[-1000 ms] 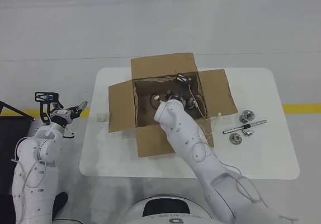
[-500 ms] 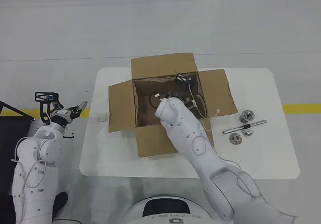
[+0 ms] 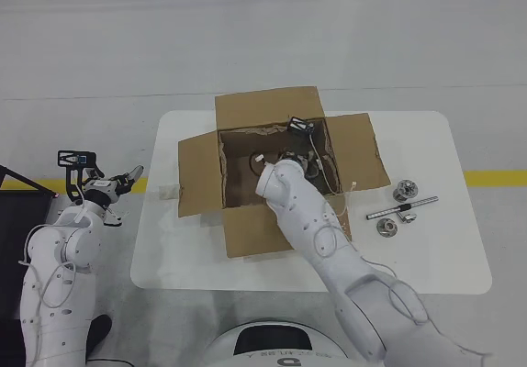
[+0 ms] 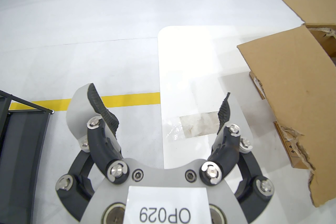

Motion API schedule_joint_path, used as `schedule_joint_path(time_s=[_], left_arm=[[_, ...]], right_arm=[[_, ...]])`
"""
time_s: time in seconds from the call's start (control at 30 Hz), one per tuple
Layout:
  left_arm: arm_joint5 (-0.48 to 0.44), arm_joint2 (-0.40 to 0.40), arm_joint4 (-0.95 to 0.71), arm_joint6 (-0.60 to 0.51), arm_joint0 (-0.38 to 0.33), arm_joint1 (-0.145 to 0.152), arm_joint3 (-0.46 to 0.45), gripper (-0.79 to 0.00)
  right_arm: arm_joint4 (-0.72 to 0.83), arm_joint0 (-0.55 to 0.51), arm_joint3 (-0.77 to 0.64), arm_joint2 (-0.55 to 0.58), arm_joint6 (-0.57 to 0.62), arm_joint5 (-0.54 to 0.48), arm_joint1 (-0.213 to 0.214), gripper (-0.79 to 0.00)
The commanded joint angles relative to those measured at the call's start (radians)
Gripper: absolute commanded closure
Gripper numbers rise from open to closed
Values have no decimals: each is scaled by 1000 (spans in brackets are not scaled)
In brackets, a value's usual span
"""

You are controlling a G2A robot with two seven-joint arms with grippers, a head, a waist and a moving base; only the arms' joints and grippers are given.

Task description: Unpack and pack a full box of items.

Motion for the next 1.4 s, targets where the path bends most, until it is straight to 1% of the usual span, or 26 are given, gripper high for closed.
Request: schedule_joint_path(time_s=[0.0, 0.03, 0.1, 0.17, 0.27, 0.3, 0.33, 0.37, 0.43, 0.57, 0.73, 0.8, 0.83, 0.9, 0.93, 0.97, 1.1, 1.23, 1.37], left_arm=[[0, 0, 0, 0, 0, 0, 0, -785], [0, 0, 0, 0, 0, 0, 0, -785], [0, 0, 0, 0, 0, 0, 0, -785], [0, 0, 0, 0, 0, 0, 0, -785], [0, 0, 0, 0, 0, 0, 0, -785], [0, 0, 0, 0, 0, 0, 0, -785], [0, 0, 0, 0, 0, 0, 0, -785], [0, 0, 0, 0, 0, 0, 0, -785], [0, 0, 0, 0, 0, 0, 0, -785], [0, 0, 0, 0, 0, 0, 0, -785], [0, 0, 0, 0, 0, 0, 0, -785], [0, 0, 0, 0, 0, 0, 0, -785], [0, 0, 0, 0, 0, 0, 0, -785], [0, 0, 0, 0, 0, 0, 0, -785], [0, 0, 0, 0, 0, 0, 0, -785], [0, 0, 0, 0, 0, 0, 0, -785], [0, 0, 0, 0, 0, 0, 0, -785], [0, 0, 0, 0, 0, 0, 0, -785], [0, 0, 0, 0, 0, 0, 0, -785]], right_arm=[[10, 23, 41, 2, -3, 1, -4, -425], [21, 34, 61, 5, -1, -5, -6, -416], [32, 56, 106, 12, -5, -2, -9, -434], [46, 76, 146, 19, -10, 5, -12, -425], [69, 98, 193, 28, -22, -2, -16, -462], [75, 102, 205, 30, -30, -4, -18, -483], [81, 106, 217, 33, -36, -4, -19, -533], [87, 110, 227, 34, -40, -7, -21, -551], [102, 117, 244, 40, -44, -15, -23, -563], [128, 132, 275, 47, -40, -43, -27, -539], [179, 135, 272, 66, -33, -118, -28, -493], [187, 132, 261, 71, -33, -137, -26, -468], [190, 129, 252, 73, -31, -146, -25, -443], [196, 122, 232, 78, -18, -163, -22, -440], [199, 118, 220, 80, -6, -174, -20, -422], [201, 113, 209, 83, 8, -183, -18, -409], [199, 93, 152, 94, 98, -249, -3, -406], [168, 42, 59, 103, 149, -262, 15, -388], [125, -41, -86, 101, 203, -275, 31, -357]])
